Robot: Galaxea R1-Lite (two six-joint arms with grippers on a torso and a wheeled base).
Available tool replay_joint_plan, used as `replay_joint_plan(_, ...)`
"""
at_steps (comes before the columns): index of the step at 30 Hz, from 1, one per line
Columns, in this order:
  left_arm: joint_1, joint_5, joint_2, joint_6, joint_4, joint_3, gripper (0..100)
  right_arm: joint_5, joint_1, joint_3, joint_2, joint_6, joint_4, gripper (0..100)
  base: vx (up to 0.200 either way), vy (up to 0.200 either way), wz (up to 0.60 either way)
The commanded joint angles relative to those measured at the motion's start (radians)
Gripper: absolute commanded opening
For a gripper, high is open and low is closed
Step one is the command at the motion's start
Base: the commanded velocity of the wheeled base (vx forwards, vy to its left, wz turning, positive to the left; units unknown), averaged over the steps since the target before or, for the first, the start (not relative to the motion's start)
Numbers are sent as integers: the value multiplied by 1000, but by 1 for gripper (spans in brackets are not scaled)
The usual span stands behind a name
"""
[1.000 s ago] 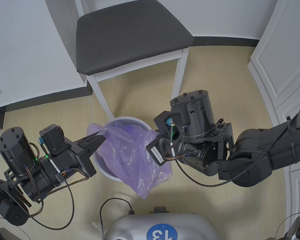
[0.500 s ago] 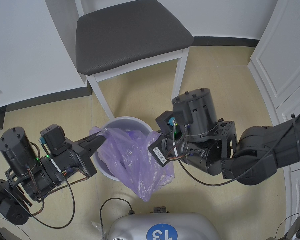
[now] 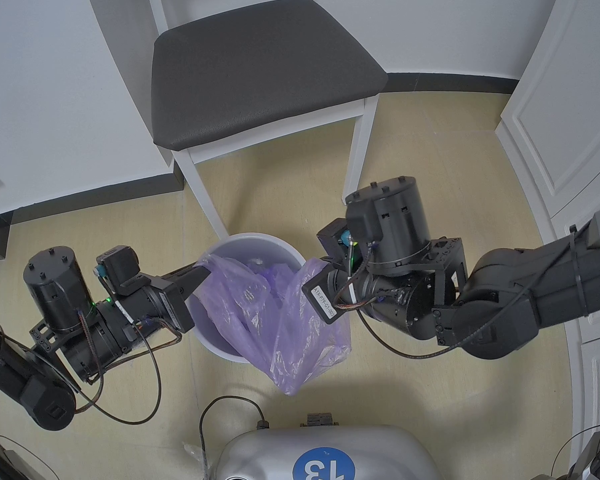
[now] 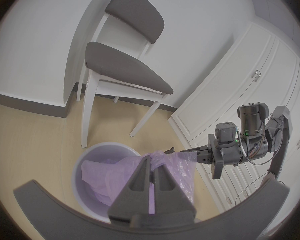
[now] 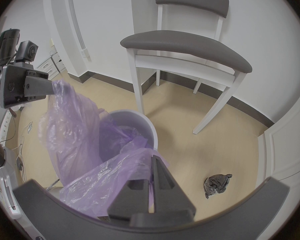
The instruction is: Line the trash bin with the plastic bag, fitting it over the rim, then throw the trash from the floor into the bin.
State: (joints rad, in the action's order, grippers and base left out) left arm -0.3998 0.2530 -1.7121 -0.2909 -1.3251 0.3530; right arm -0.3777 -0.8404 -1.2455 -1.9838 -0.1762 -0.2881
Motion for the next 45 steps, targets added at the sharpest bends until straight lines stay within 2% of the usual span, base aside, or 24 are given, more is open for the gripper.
replay_joint_plan(1,7,0,-89,-4,-36,4,0,0,6,-14,-26,0,0,0,0,0,0)
replay_joint_plan(8,70,8,-248,-21,-215,17,0,0,9,-26,-46,12,-3,0,0,0,0)
replay_joint_plan(14,137,72,-282,-27,-218,37,0,0,11,-41,-58,18,-5,0,0,0,0)
replay_joint_plan(20,188,89,-291,-48,-217,58,0,0,12,-49,-63,18,-10,0,0,0,0)
replay_joint_plan(26,246,144,-279,-47,-207,58,0,-1,20,-86,-76,41,-8,0,0,0,0)
replay_joint_plan(29,285,158,-273,-21,-169,57,0,-3,35,-104,-92,46,-6,0,0,0,0)
replay_joint_plan(33,326,158,-253,62,-23,87,0,-4,64,-120,-104,46,-2,0,0,0,0)
replay_joint_plan(34,326,158,-253,62,-23,87,0,-4,66,-121,-104,44,-2,0,0,0,0)
replay_joint_plan(36,346,158,-211,78,60,106,0,-6,92,-140,-105,44,3,0,0,0,0)
replay_joint_plan(41,363,158,-156,87,132,113,0,-12,132,-160,-102,37,6,0,0,0,0)
replay_joint_plan(45,375,160,-130,151,178,112,0,-23,170,-166,-105,14,18,0,0,0,0)
